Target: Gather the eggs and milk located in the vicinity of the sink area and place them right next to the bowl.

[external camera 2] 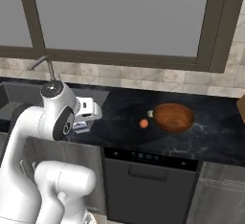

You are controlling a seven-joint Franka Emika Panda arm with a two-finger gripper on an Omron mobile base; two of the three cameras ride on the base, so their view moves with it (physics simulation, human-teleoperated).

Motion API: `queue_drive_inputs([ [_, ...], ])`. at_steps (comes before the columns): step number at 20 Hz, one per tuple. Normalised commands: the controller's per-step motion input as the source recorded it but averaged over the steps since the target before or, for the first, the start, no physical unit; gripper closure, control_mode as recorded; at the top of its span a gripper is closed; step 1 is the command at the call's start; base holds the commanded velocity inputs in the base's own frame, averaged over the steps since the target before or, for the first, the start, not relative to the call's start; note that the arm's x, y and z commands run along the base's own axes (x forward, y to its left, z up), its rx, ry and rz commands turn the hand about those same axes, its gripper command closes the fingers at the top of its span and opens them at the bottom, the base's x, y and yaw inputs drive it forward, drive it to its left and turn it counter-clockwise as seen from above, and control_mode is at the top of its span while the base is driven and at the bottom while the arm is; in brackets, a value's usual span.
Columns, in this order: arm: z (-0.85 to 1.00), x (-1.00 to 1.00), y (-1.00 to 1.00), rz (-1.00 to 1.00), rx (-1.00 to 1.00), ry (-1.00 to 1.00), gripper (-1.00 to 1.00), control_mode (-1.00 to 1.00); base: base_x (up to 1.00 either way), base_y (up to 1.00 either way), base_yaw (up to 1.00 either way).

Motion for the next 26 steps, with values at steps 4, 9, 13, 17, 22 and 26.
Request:
queue_drive_inputs([
  [4,0.00,0.00,0.00,0.00,0.00,0.00,1.00,1.00,0.00,-0.68,0.00],
  [9,0.00,0.00,0.00,0.00,0.00,0.00,1.00,1.00,0.00,-0.67,0.00],
  [13,0.00,0.00,0.00,0.00,0.00,0.00,1.00,1.00,0.00,-0.64,0.00],
  [17,0.00,0.00,0.00,0.00,0.00,0.00,1.00,1.00,0.00,-0.65,0.00],
  [22,0.00,0.00,0.00,0.00,0.00,0.00,1.00,1.00,0.00,-0.65,0.00],
  [26,0.00,0.00,0.00,0.00,0.00,0.00,1.00,1.00,0.01,-0.61,0.00],
])
